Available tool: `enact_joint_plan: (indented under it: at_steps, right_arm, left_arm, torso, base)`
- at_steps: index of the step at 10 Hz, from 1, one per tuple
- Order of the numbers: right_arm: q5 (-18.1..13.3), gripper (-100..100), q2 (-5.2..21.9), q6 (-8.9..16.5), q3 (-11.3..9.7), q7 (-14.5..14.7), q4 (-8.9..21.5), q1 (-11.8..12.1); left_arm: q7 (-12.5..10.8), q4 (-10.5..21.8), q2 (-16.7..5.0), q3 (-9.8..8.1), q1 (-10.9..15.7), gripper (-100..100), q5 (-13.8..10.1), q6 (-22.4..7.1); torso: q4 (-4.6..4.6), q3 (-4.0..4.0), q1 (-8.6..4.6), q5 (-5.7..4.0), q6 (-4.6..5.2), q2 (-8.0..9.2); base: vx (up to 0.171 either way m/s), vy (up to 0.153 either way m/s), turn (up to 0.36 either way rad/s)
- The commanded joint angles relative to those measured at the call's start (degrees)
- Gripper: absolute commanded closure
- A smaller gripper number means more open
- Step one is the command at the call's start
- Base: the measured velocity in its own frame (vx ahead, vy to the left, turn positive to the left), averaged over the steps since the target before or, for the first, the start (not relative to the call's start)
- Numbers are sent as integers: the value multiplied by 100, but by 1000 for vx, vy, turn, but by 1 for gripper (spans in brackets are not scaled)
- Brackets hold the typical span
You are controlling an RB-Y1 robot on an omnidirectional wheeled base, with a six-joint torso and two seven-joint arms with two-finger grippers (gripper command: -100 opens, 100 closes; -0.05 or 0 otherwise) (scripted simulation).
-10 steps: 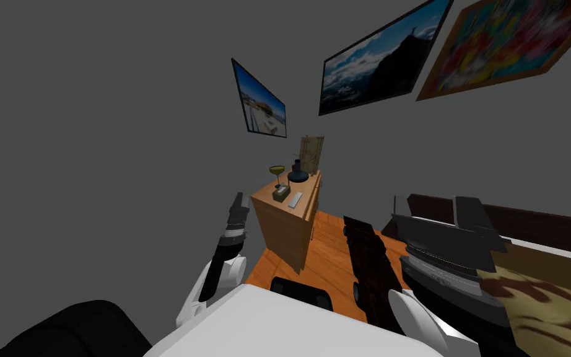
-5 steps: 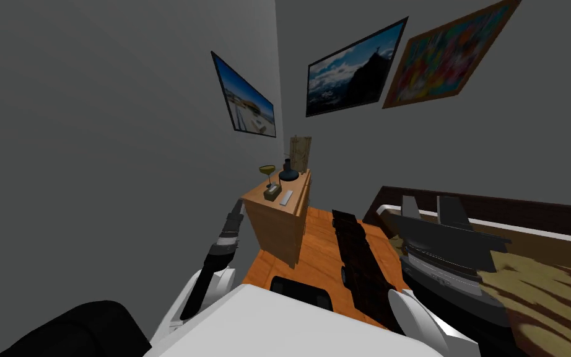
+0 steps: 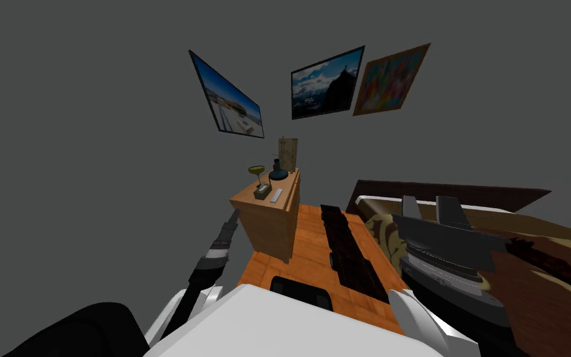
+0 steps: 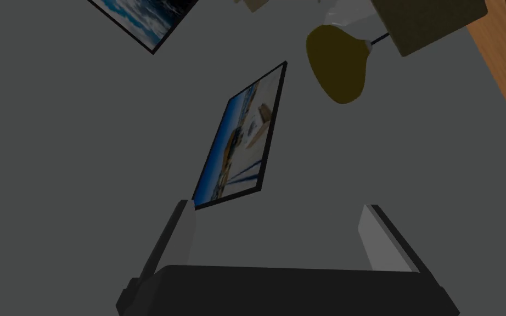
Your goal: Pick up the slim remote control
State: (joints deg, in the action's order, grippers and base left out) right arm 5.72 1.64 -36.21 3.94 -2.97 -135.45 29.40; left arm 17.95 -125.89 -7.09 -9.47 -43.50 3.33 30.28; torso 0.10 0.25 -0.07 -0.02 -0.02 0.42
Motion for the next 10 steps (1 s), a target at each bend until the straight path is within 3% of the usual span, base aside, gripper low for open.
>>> enact_joint_plan:
  at_steps: [1,2,4,5,6,7,8,9,10]
  right_arm:
    - [0,0,0,0,0,0,0,0]
    - [0,0,0,0,-1,0,0,-1]
    - [0,0,0,0,-1,0,0,-1]
    - [0,0,0,0,-1,0,0,-1]
    - [0,0,0,0,0,0,0,0]
    - [0,0,0,0,0,0,0,-1]
    - [0,0,0,0,1,0,0,1]
    - [0,0,0,0,0,0,0,0]
    - [0,0,0,0,1,0,0,1]
  left_arm:
    - [226,56,-6,-145,-286,-100,71,80]
    - [226,56,-6,-145,-368,-100,71,80]
    - [604,174,8,-400,-804,-100,232,175]
    - [661,174,8,-400,-937,-100,232,175]
    - [868,235,15,-537,-1184,-100,324,225]
    - [895,235,15,-537,-1239,-100,324,225]
    - [1117,299,19,-679,-1439,-100,427,280]
    - [1137,299,19,-679,-1552,-100,427,280]
    - [1376,363,18,-825,-1760,-100,540,338]
  torso:
    - [0,0,0,0,0,0]
    - [-1,-3,-8,-2,4,-4]
    - [-2,-3,-2,-1,4,-5]
    - [1,5,-9,-3,3,9]
    - [1,1,-4,-2,0,1]
    - [-1,-3,0,-1,4,-4]
    - [-2,-7,7,1,0,-14]
    - [-3,-10,3,0,4,-17]
    - [-3,-9,5,0,-2,-15]
  base:
    - [-72,-65,-275]
    - [-64,-47,-154]
    - [-100,-61,-369]
    - [-83,-58,-179]
    - [-63,-56,-356]
    - [-42,-37,-196]
    - [-36,-56,-332]
    - [-44,-45,-164]
    - [-55,-59,-387]
